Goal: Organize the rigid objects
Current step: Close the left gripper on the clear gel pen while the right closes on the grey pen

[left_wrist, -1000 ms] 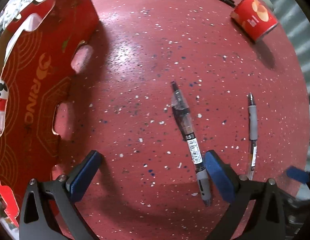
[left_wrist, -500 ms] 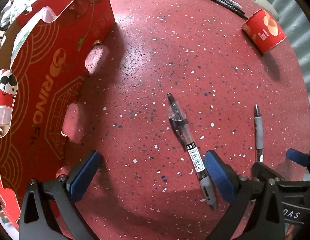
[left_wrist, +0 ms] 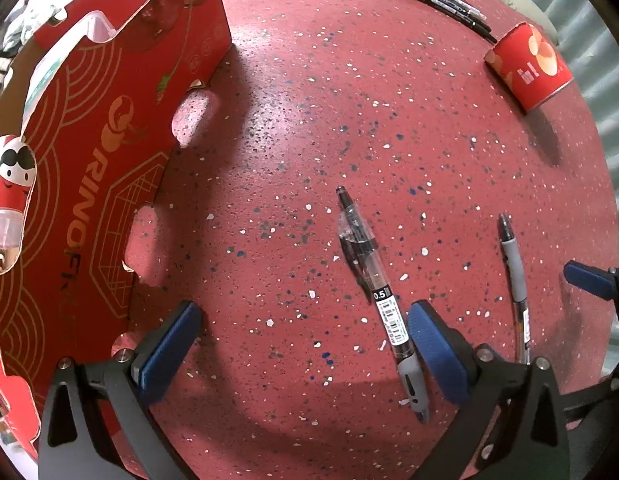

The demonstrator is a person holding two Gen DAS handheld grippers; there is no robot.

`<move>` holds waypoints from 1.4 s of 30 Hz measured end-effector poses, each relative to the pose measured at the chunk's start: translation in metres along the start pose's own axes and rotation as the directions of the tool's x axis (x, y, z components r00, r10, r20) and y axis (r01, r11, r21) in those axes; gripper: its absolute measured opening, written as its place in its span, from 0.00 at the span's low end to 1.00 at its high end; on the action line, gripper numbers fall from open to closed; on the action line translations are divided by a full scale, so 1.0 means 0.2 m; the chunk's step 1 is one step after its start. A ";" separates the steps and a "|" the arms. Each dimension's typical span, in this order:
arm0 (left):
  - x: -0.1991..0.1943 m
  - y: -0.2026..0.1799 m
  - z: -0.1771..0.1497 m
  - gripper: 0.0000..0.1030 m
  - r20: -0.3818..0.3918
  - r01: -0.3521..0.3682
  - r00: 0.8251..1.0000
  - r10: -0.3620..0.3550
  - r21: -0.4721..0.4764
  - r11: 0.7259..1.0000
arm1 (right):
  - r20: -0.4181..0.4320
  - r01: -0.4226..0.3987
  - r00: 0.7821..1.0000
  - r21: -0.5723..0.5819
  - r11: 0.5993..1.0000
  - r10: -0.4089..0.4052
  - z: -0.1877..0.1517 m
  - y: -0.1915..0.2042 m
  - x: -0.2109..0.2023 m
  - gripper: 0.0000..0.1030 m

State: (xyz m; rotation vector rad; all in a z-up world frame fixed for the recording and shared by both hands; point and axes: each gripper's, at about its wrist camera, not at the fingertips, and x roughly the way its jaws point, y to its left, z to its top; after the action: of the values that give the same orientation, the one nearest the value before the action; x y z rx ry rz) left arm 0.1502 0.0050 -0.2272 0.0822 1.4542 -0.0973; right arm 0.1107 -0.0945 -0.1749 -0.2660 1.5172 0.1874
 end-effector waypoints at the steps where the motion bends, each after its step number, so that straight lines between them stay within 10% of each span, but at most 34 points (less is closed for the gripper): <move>1: 0.00 0.00 0.00 1.00 0.003 -0.001 1.000 0.001 -0.007 1.000 | -0.002 0.000 1.000 -0.007 1.000 0.000 0.01 0.03 -0.01 0.98; 9: 0.00 0.03 0.03 1.00 -0.007 -0.009 1.000 0.008 -0.052 0.999 | -0.027 -0.059 0.998 0.046 0.997 0.060 0.01 0.03 -0.02 0.82; 12: 0.00 0.03 0.04 1.00 -0.025 -0.011 1.000 0.010 -0.069 0.998 | -0.028 -0.059 0.998 0.034 0.998 0.060 0.02 0.04 -0.05 0.62; 16: -0.01 0.00 0.05 1.00 -0.034 -0.018 0.999 0.014 -0.093 0.995 | -0.050 -0.064 0.997 0.047 0.997 0.066 0.06 0.08 -0.10 0.10; 25: -0.06 -0.16 0.03 0.85 -0.046 -0.020 0.999 0.017 -0.060 0.998 | -0.039 -0.124 0.990 0.194 0.973 0.135 -0.06 -0.07 -0.21 0.10; 28: -0.11 -0.18 0.03 0.53 -0.036 -0.015 0.999 0.014 -0.025 1.000 | -0.025 -0.150 0.987 0.246 0.958 0.161 -0.09 -0.09 -0.25 0.10; 30: -0.13 -0.18 0.03 0.14 -0.045 0.009 0.999 -0.009 0.000 1.000 | -0.018 -0.169 0.983 0.274 0.947 0.181 -0.09 -0.13 -0.27 0.10; 42: -0.35 -0.17 0.00 0.10 -0.048 0.122 0.992 -0.118 0.091 0.988 | 0.025 -0.206 0.977 0.324 0.923 0.210 -0.21 -0.26 -0.47 0.10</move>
State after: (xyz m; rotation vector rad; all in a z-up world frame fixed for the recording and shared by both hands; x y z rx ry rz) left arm 0.1377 -0.0282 -0.1569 0.0730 1.4962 -0.2638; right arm 0.0810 -0.1525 -0.0788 0.1598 1.5590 0.1009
